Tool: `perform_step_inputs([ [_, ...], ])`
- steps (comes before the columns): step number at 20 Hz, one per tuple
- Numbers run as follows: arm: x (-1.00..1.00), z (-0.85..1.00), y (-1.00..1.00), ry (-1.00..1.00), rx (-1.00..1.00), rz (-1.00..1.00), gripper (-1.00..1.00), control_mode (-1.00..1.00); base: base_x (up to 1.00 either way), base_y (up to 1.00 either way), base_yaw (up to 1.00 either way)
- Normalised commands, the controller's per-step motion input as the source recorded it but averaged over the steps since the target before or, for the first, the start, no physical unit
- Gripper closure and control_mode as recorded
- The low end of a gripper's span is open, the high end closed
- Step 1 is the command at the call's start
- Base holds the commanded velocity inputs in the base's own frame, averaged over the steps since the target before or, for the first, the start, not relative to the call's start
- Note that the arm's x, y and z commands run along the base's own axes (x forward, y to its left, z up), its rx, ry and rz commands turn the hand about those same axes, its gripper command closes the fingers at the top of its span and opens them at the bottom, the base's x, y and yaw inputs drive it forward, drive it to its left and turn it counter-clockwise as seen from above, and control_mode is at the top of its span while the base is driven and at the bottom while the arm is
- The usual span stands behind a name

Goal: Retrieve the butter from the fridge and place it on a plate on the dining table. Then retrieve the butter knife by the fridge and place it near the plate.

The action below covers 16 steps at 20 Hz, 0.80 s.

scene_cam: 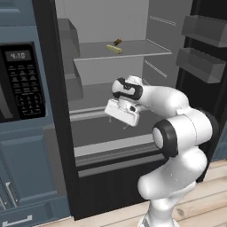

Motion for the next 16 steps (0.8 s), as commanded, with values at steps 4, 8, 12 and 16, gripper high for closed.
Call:
perform_step_inputs([
  [4, -0.03, 0.0, -0.66, -0.35, -0.3, 0.19, -1.0, -1.0, 0.0, 0.0, 0.0],
  [8, -0.35, 0.1, -0.44, -0.36, -0.25, 0.29, -1.0, -1.0, 0.0, 0.0, 0.0],
  [12, -0.39, 0.16, -0.53, -0.42, -0.18, 0.32, -1.0, -1.0, 0.0, 0.0, 0.0],
  [16, -0.32, 0.33, -0.35, -0.23, -0.02, 0.39, -1.0, -1.0, 0.0, 0.0, 0.0],
])
